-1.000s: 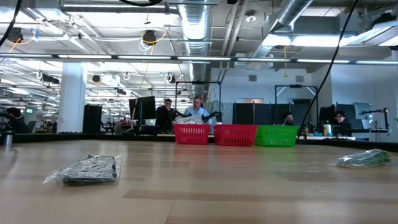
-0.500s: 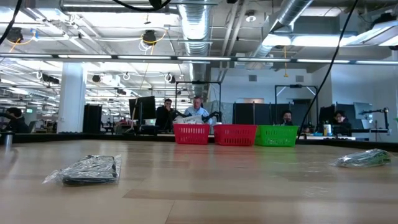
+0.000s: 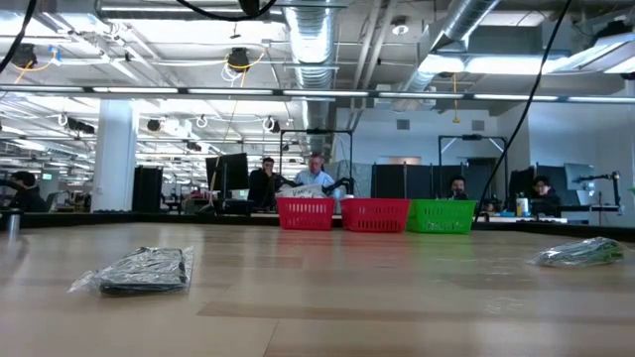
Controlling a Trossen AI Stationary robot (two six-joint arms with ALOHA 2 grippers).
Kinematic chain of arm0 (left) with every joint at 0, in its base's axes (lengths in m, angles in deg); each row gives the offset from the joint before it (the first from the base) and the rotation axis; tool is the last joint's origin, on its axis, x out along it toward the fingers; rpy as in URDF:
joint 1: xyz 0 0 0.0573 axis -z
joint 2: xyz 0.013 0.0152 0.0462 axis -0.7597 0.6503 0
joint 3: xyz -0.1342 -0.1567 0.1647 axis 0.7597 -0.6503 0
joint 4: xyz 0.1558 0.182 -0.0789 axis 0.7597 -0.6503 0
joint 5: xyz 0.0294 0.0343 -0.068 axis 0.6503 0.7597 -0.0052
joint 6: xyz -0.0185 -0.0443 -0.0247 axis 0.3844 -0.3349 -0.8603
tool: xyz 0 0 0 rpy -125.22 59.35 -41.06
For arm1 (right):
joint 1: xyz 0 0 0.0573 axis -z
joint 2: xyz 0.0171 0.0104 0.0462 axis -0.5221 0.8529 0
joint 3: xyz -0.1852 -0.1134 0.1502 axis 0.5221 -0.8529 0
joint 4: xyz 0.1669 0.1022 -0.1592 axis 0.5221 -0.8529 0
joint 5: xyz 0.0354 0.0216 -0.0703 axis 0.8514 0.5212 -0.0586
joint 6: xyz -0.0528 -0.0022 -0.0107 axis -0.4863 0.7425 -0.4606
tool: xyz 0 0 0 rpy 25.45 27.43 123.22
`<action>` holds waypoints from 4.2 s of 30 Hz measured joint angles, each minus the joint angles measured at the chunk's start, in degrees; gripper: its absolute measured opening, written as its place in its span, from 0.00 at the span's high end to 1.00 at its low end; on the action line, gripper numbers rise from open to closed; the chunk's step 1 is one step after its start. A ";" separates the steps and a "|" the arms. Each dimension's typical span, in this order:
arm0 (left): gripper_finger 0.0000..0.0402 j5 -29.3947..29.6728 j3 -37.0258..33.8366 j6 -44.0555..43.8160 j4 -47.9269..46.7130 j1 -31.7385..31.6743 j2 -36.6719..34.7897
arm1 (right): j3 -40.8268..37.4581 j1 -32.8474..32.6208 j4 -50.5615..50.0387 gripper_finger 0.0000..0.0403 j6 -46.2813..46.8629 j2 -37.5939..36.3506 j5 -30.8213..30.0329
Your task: Pick & Place Travel size toiletries
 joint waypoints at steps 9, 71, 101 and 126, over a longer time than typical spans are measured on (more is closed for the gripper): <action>0.50 -1.18 0.00 0.34 -0.11 -0.56 0.00 | 0.28 1.95 0.46 0.27 0.03 0.74 0.99; 0.26 9.78 0.02 0.29 -6.17 1.42 -0.02 | 1.36 0.87 -4.59 0.53 0.94 1.43 -0.81; 0.13 36.91 0.02 11.00 -7.45 9.31 0.02 | 1.37 -4.82 -37.90 0.53 18.94 -14.08 -19.19; 0.14 36.79 0.00 9.25 -11.61 10.62 0.02 | 1.36 -27.77 -99.73 0.53 93.65 -20.30 -8.52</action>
